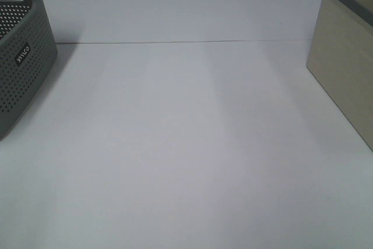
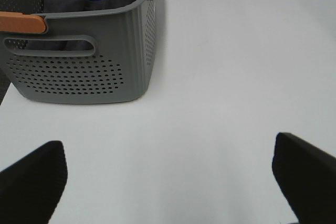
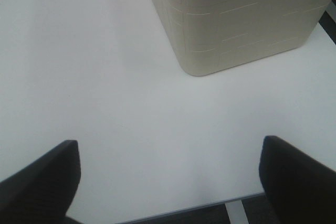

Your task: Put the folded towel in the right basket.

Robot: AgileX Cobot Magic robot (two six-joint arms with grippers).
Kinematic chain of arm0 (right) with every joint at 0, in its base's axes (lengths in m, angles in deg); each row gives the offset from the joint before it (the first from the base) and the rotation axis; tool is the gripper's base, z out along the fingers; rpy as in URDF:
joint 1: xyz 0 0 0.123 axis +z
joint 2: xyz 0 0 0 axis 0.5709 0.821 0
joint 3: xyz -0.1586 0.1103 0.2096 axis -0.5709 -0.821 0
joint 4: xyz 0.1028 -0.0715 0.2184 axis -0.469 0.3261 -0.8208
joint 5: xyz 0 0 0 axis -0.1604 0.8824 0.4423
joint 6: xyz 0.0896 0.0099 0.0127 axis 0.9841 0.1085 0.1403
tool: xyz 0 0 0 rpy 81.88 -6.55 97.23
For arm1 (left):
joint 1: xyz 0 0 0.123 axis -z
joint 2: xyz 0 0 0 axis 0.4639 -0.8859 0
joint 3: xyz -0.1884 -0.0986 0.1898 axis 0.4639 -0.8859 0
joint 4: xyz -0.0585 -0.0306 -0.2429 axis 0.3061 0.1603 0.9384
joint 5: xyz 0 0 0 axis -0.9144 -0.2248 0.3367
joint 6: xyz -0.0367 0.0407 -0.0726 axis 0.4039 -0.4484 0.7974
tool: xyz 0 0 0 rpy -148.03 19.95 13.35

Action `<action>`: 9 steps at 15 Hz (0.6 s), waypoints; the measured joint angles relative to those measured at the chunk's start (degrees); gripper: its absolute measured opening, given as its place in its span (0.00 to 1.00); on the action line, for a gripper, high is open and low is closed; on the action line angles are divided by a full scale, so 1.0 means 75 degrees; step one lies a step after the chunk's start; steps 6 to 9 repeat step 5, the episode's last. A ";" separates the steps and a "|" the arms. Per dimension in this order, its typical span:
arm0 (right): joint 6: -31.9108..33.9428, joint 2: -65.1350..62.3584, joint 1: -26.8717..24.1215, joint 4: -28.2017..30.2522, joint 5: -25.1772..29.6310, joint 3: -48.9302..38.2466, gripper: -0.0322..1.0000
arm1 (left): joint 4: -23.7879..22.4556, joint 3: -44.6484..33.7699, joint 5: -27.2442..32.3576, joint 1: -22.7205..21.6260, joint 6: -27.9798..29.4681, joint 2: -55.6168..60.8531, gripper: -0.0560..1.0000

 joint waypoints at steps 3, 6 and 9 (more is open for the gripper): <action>0.0000 0.0000 0.0000 -0.0008 0.0000 0.0000 0.89 | 0.0008 0.0000 0.0000 0.0000 0.0000 0.0000 0.99; 0.0000 0.0000 0.0000 -0.0008 0.0000 0.0000 0.89 | 0.0008 0.0000 0.0000 0.0000 0.0000 0.0000 0.99; 0.0000 0.0000 0.0000 -0.0008 0.0000 0.0000 0.89 | 0.0008 0.0000 0.0000 0.0000 0.0000 0.0000 0.99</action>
